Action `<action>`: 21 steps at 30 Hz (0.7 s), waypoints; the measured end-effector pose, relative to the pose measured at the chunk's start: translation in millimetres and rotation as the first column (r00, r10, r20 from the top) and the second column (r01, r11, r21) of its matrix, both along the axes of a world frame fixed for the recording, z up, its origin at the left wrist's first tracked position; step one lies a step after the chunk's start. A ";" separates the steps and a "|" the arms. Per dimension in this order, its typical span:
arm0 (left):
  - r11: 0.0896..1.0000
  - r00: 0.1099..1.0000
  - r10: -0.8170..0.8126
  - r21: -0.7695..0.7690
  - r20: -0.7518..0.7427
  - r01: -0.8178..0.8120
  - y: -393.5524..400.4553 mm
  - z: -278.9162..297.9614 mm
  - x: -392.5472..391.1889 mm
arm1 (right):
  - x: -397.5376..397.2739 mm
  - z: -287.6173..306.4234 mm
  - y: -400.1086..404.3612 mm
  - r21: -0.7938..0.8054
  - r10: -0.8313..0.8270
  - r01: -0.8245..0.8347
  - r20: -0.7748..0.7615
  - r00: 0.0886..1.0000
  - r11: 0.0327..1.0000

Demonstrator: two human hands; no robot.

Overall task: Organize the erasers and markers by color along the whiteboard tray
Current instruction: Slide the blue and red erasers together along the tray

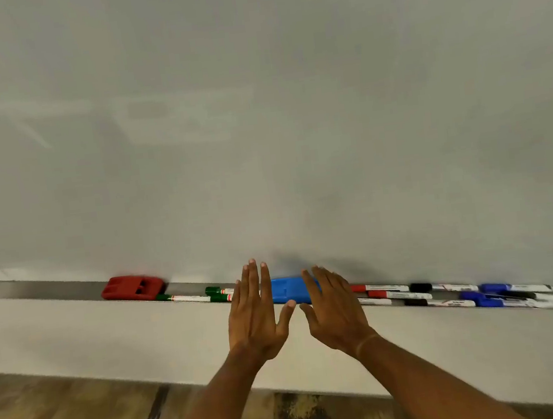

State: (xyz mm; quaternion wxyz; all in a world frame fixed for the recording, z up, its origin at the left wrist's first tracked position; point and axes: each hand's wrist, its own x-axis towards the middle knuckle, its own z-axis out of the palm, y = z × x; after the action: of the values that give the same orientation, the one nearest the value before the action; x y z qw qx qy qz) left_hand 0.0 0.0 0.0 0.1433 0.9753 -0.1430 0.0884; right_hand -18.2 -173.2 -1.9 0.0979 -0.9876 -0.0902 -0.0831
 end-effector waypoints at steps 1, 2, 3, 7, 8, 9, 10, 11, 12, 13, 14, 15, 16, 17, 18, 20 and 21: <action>1.000 1.000 0.015 -0.004 -0.014 -0.015 -1.6 -2.9 3.3 | 7.4 -3.6 -0.9 -0.006 0.014 -0.014 0.009 1.000 1.000; 1.000 1.000 0.024 0.002 -0.014 -0.024 -3.7 -6.6 6.8 | 14.8 -7.8 -3.2 -0.007 0.018 -0.018 0.020 1.000 1.000; 0.999 0.999 0.038 0.025 -0.009 -0.038 -4.7 -10.6 8.2 | 20.7 -12.3 -3.8 -0.029 0.027 -0.027 0.010 1.000 0.999; 0.997 0.997 0.063 0.049 -0.034 -0.061 -3.7 -26.0 11.7 | 38.7 -26.1 1.8 -0.061 0.075 -0.079 -0.076 0.994 0.995; 0.997 0.997 0.063 0.050 -0.037 -0.061 -2.8 -28.6 14.6 | 44.5 -27.7 3.7 -0.060 0.092 -0.096 -0.078 0.993 0.994; 0.997 0.997 0.069 0.046 -0.043 -0.067 -2.0 -30.4 17.2 | 48.9 -29.2 6.0 -0.062 0.105 -0.110 -0.080 0.991 0.992; 0.997 0.996 0.073 0.041 -0.048 -0.071 -1.1 -32.5 19.8 | 53.2 -30.9 8.5 -0.069 0.117 -0.123 -0.082 0.990 0.990; 0.996 0.995 0.079 0.041 -0.056 -0.076 -0.2 -34.0 21.8 | 57.2 -32.2 11.1 -0.079 0.125 -0.132 -0.087 0.988 0.988; 0.996 0.995 0.081 0.047 -0.056 -0.078 0.5 -35.1 22.8 | 60.0 -33.5 12.9 -0.096 0.130 -0.139 -0.088 0.988 0.986; 0.995 0.994 0.084 0.058 -0.065 -0.080 1.5 -36.7 23.9 | 62.6 -34.5 14.4 -0.124 0.129 -0.140 -0.097 0.987 0.982; 0.994 0.993 0.088 0.069 -0.074 -0.083 2.5 -38.1 24.8 | 64.9 -36.2 15.7 -0.147 0.128 -0.142 -0.102 0.986 0.979; 0.994 0.993 0.091 0.075 -0.079 -0.085 4.1 -39.6 25.9 | 66.7 -37.6 17.8 -0.169 0.125 -0.143 -0.112 0.986 0.975; 0.993 0.992 0.096 0.076 -0.077 -0.090 4.9 -40.3 26.7 | 68.0 -39.2 19.0 -0.186 0.118 -0.141 -0.126 0.985 0.972; 0.993 0.992 0.098 0.076 -0.082 -0.092 6.0 -40.6 27.9 | 68.6 -39.1 20.3 -0.204 0.114 -0.142 -0.140 0.984 0.969; 0.993 0.991 0.099 0.080 -0.090 -0.092 6.9 -40.6 29.8 | 69.6 -38.5 21.8 -0.210 0.117 -0.147 -0.152 0.982 0.967; 0.992 0.991 0.098 0.091 -0.088 -0.090 8.5 -39.5 31.9 | 72.0 -36.6 22.9 -0.207 0.115 -0.149 -0.169 0.979 0.967; 0.992 0.992 0.096 0.090 -0.084 -0.089 9.7 -39.1 33.1 | 73.3 -35.4 23.4 -0.202 0.113 -0.148 -0.174 0.978 0.968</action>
State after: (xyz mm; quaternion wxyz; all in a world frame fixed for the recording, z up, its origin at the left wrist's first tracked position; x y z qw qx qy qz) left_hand 33.1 9.7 -39.1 0.1031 0.9891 -0.0949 0.0457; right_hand 55.2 -149.8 -37.4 0.0035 -0.9877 -0.1555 0.0138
